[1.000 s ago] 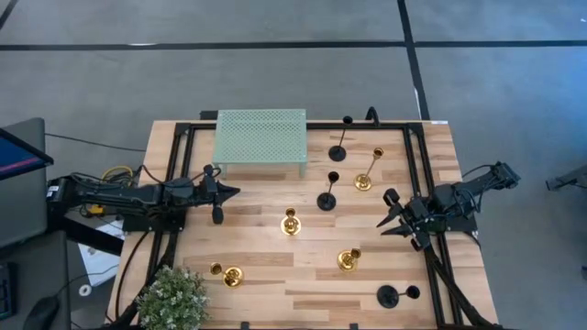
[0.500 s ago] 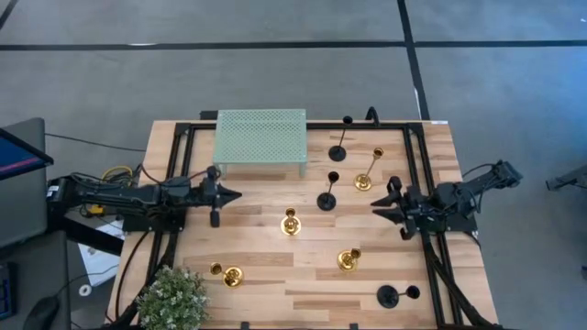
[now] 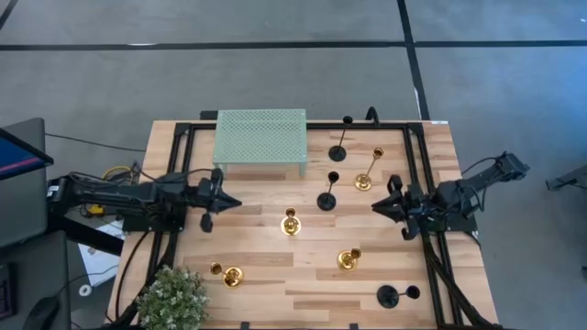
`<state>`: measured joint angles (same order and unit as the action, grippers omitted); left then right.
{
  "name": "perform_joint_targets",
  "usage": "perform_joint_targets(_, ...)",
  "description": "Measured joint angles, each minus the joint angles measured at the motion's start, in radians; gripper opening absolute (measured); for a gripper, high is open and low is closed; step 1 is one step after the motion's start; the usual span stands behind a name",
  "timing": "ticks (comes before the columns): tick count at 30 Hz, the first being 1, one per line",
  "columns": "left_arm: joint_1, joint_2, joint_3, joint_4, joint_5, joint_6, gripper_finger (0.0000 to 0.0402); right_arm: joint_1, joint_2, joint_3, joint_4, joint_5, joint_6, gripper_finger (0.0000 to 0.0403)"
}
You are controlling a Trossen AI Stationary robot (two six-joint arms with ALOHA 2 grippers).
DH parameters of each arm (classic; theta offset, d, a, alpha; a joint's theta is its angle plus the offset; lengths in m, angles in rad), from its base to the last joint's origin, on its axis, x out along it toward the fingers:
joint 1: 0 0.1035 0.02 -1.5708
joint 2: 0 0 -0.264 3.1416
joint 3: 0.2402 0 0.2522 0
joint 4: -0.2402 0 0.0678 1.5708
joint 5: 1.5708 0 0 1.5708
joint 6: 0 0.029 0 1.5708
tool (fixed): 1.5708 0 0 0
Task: Pick & Place candle stick holders
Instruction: Put the black candle holder on the shelf
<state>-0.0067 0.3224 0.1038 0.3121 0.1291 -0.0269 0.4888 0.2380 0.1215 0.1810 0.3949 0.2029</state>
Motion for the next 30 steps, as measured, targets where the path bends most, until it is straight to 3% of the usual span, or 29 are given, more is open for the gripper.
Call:
perform_joint_targets(4, 0.0, 0.001, 0.015, -0.004, 0.01, 0.038, 0.0008, 0.056, 0.065, 0.005, -0.003, 0.068, 0.019, 0.0025)
perform_joint_targets(13, 0.0, 0.001, 0.015, -0.005, 0.01, 0.045, 0.0008, 0.22, 0.208, 0.005, 0.044, 0.42, 0.136, 0.0004)
perform_joint_targets(23, -0.029, 0.001, 0.015, -0.001, 0.01, -0.011, 0.0008, 0.376, 0.371, 0.13, 0.085, 0.582, 0.092, 0.0001)
perform_joint_targets(30, -0.075, 0.001, 0.015, 0.002, 0.007, 0.096, 0.0008, 0.425, 0.494, 0.193, 0.085, 0.706, -0.019, 0.0)
